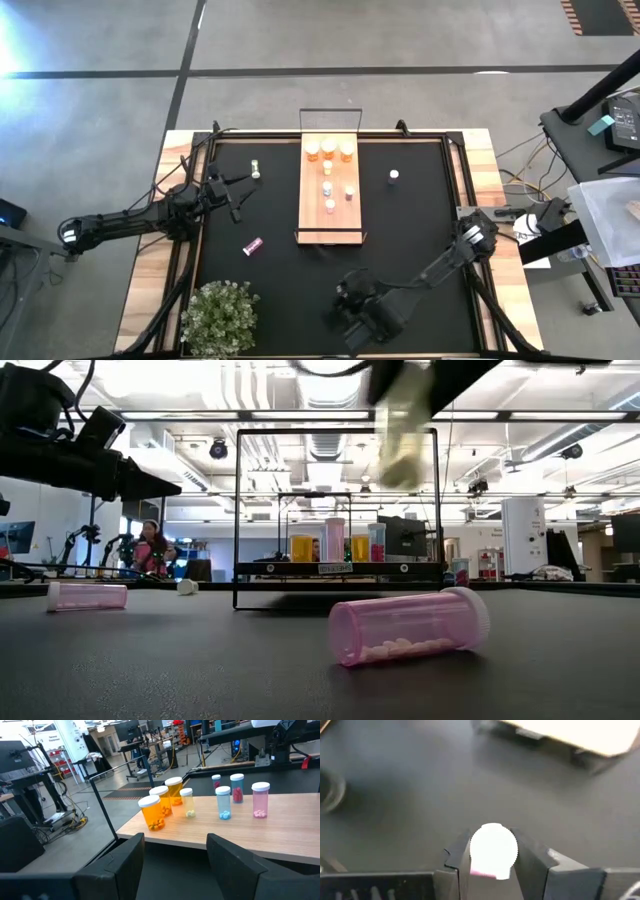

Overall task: Pick and place medicine bottles onto shelf by color
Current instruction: Put the bottom yellow medicine bottle on the shelf aligned with the other yellow medicine bottle

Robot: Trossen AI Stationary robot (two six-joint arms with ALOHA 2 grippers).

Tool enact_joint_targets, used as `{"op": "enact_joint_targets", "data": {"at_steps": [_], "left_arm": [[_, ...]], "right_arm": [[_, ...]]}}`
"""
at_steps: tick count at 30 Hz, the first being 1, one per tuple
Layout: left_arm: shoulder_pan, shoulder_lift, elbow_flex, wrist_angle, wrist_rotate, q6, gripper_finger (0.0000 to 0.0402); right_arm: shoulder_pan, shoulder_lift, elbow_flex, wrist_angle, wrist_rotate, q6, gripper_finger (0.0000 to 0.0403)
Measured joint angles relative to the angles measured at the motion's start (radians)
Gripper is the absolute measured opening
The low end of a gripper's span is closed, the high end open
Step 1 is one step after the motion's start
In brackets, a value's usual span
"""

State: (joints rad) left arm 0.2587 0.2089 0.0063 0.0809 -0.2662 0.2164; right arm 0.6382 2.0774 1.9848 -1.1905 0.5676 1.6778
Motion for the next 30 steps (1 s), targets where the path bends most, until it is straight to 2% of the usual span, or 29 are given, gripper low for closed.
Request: {"op": "enact_joint_targets", "data": {"at_steps": [5,8,17,20,25,30], "left_arm": [[0.000,-0.001,0.000,0.000,0.000,0.000,0.0199],[0.000,-0.001,0.000,0.000,0.000,0.000,0.0199],[0.000,-0.001,0.000,0.000,0.000,0.000,0.0199],[0.000,-0.001,0.000,0.000,0.000,0.000,0.0199],[0.000,-0.001,0.000,0.000,0.000,0.000,0.0199],[0.000,0.000,0.000,0.000,0.000,0.000,0.0199]], "right_arm": [[0.016,-0.090,-0.040,-0.233,0.030,0.218,0.0112],[0.023,-0.149,-0.112,-0.291,0.033,0.309,0.0112],[-0.023,-0.471,-0.521,-0.264,0.079,0.422,0.0112],[-0.083,-0.612,-0.665,-0.167,0.107,0.335,0.0112],[-0.262,-0.825,-0.873,0.062,0.108,0.002,0.0112],[-0.486,-0.982,-1.037,0.300,0.002,-0.373,0.0112]]}}
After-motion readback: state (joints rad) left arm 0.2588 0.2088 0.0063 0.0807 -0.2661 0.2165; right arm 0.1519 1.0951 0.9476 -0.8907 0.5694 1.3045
